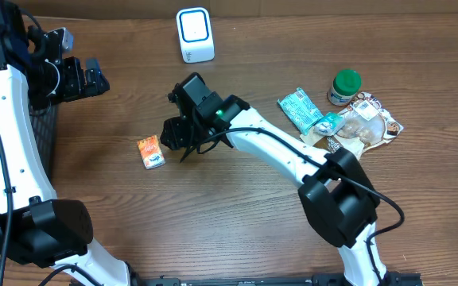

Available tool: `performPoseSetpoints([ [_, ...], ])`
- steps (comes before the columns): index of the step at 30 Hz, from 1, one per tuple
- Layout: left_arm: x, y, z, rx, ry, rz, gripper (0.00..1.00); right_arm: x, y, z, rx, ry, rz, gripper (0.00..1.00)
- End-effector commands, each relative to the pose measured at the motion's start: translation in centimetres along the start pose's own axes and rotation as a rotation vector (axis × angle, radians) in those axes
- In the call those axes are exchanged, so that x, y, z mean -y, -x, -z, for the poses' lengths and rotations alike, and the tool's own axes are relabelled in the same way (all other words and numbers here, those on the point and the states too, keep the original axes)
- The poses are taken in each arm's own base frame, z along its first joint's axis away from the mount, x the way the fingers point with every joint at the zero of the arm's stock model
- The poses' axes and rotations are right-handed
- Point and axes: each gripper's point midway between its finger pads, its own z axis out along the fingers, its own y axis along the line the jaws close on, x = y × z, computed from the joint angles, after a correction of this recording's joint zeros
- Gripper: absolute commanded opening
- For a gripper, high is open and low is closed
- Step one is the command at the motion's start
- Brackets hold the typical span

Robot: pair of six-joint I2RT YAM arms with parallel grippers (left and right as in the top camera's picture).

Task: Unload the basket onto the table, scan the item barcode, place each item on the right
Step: 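Lower the right gripper and grasp the orange Kleenex pack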

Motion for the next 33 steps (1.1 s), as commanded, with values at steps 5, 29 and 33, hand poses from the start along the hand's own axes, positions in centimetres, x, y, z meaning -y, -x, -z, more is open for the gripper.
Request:
performPoseSetpoints([
  [5, 0.0, 0.2, 0.3, 0.013, 0.001, -0.017, 1.00, 0.0, -0.7, -2.5, -0.002, -0.013, -0.001, 0.54],
  [29, 0.0, 0.2, 0.3, 0.013, 0.001, -0.017, 0.99, -0.4, -2.1, -6.6, -0.002, -0.035, 0.042, 0.47],
  [33, 0.0, 0.2, 0.3, 0.013, 0.001, -0.017, 1.00, 0.1, -2.5, -7.2, -0.015, -0.041, 0.037, 0.46],
])
